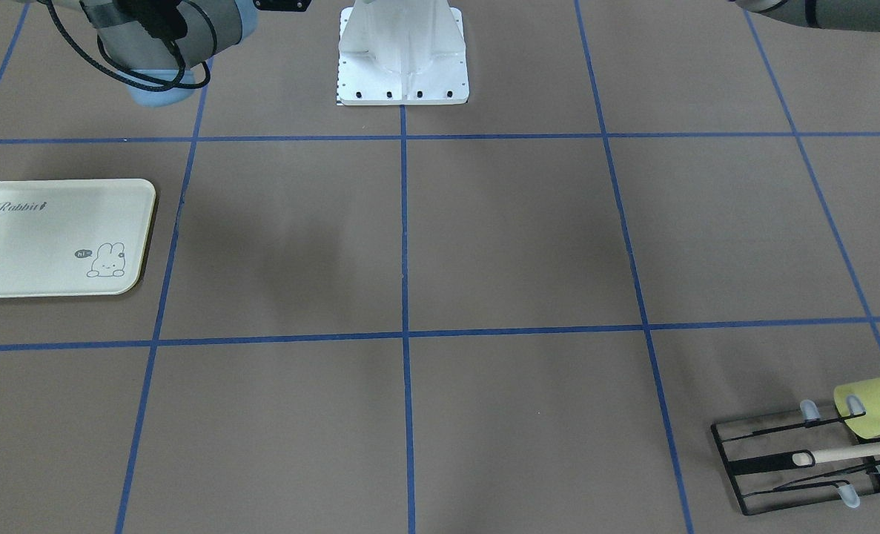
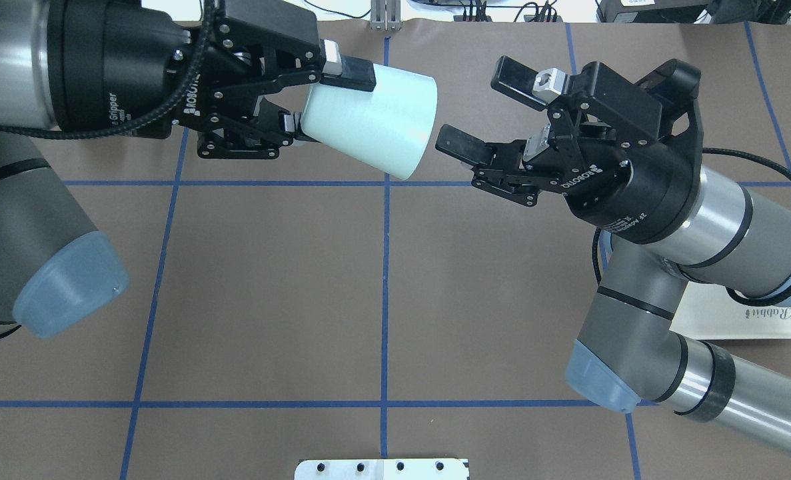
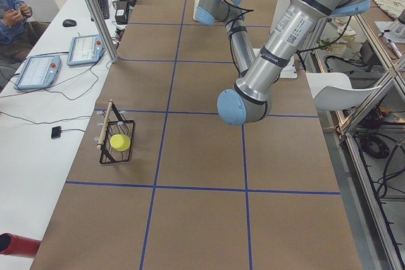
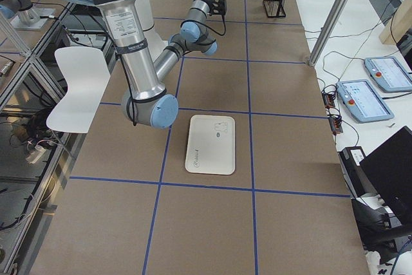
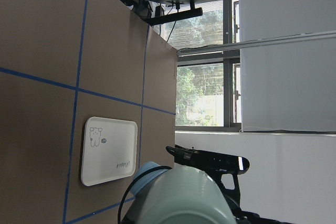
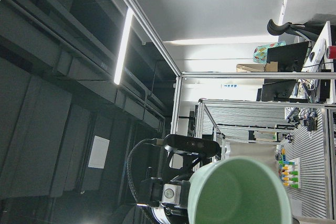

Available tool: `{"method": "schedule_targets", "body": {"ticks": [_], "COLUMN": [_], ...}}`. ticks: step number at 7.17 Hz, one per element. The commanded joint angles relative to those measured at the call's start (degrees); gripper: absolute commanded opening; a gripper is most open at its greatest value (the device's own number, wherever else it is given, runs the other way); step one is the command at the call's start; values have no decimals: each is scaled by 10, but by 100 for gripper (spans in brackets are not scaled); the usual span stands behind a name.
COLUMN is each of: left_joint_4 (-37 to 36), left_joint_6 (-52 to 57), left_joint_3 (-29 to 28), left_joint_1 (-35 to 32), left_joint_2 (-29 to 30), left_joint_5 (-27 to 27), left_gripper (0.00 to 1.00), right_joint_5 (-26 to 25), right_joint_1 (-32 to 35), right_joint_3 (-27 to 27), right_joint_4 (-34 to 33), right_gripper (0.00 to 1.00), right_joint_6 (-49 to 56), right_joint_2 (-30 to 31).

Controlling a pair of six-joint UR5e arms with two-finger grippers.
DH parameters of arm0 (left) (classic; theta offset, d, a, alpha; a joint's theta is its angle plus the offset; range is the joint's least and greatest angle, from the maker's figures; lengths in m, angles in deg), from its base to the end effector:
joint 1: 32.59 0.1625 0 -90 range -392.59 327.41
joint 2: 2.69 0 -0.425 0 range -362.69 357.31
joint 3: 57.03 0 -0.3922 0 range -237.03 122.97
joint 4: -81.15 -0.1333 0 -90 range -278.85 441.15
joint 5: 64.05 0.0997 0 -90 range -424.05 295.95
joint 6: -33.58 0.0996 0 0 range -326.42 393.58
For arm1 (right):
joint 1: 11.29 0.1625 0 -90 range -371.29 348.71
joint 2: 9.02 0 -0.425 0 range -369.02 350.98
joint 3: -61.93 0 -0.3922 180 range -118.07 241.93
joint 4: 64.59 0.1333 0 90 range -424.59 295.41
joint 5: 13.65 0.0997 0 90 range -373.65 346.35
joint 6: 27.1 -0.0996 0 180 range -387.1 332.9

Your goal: Left arm grabs green cup and hands to right arm on tray

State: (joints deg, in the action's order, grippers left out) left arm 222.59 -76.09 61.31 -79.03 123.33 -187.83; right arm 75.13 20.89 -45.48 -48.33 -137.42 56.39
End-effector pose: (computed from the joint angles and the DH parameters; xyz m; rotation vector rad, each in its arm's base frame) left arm 0.2542 -0.3804 0.0269 0.0883 1.9426 -0.1675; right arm -0.2968 -0.3468 0.1494 0.2798 -2.6165 0.3560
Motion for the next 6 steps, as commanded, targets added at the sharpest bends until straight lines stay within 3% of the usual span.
{"method": "schedule_targets", "body": {"ticks": [1,6], "left_joint_4": [1,2], "left_joint_6": [0,0], "left_joint_3": [0,0], "left_joint_1": [0,7], "left_joint_2": [0,0], "left_joint_5": [-3,-3], "left_gripper": [11,11], "right_joint_5": [-4,-5], "right_joint_1": [0,0], "right_joint_3": [0,-5], "right_joint_4": [-7,-19], "right_gripper": [98,94], "right_joint_6": [-2,-7], "right_joint_2": [-4,-5]}}
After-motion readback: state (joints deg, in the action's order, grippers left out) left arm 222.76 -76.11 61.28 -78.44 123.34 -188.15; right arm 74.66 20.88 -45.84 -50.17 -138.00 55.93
